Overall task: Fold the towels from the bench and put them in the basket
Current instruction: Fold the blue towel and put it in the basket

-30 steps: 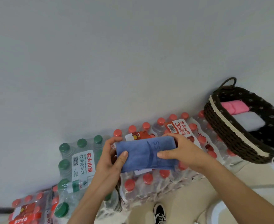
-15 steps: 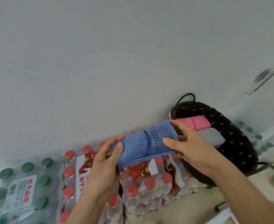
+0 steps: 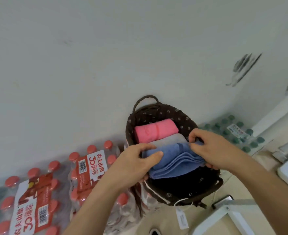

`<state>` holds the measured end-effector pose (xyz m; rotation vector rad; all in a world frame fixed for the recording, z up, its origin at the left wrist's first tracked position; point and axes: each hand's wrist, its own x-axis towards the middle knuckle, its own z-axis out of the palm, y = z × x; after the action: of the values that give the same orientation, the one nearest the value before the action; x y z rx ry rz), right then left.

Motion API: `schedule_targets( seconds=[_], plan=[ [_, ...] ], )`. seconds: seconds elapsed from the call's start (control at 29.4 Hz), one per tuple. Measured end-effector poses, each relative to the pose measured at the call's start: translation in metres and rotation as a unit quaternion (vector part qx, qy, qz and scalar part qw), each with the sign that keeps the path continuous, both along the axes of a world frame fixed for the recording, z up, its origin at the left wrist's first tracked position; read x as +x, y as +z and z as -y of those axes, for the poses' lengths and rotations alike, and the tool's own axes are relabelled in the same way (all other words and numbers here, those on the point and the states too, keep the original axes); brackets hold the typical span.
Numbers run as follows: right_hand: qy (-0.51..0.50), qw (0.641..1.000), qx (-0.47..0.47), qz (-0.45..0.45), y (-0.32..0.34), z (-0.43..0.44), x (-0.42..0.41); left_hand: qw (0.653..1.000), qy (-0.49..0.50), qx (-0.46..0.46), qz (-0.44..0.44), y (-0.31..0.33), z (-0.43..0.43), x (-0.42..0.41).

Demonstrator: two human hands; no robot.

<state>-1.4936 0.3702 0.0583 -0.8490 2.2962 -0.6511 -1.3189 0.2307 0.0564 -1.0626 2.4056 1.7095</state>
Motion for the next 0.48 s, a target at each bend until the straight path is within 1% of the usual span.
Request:
schedule_targets(
  seconds=[0.03, 0.1, 0.17, 0.24, 0.31, 0.34, 0.41, 0.44, 0.48],
  plan=[
    [0.031, 0.999, 0.03, -0.019, -0.004, 0.001, -0.002, 0.998, -0.03, -0.055, 0.028, 0.0, 0.001, -0.004],
    [0.08, 0.992, 0.083, -0.059, -0.009, 0.004, -0.004, 0.979, -0.097, -0.153, 0.09, 0.001, 0.0, -0.012],
    [0.092, 0.988, 0.1, -0.067, -0.013, 0.005, -0.007, 0.956, -0.144, -0.212, 0.145, 0.004, -0.003, -0.02],
    [0.091, 0.99, 0.101, -0.04, -0.016, 0.006, -0.011, 0.94, -0.169, -0.239, 0.172, 0.003, -0.005, -0.027],
    [0.078, 0.992, 0.098, 0.012, -0.019, 0.008, -0.013, 0.93, -0.183, -0.257, 0.188, 0.003, -0.007, -0.03],
    [0.07, 0.992, 0.097, 0.04, -0.021, 0.009, -0.013, 0.92, -0.19, -0.281, 0.196, 0.003, -0.009, -0.031],
    [0.055, 0.991, 0.092, 0.083, -0.025, 0.007, -0.011, 0.88, -0.199, -0.374, 0.214, 0.002, -0.019, -0.033],
    [0.056, 0.99, 0.091, 0.089, -0.027, 0.005, -0.009, 0.861, -0.202, -0.414, 0.217, 0.0, -0.024, -0.034],
    [0.069, 0.99, 0.098, 0.079, -0.028, 0.003, -0.008, 0.85, -0.209, -0.435, 0.21, -0.002, -0.029, -0.036]
  ],
)
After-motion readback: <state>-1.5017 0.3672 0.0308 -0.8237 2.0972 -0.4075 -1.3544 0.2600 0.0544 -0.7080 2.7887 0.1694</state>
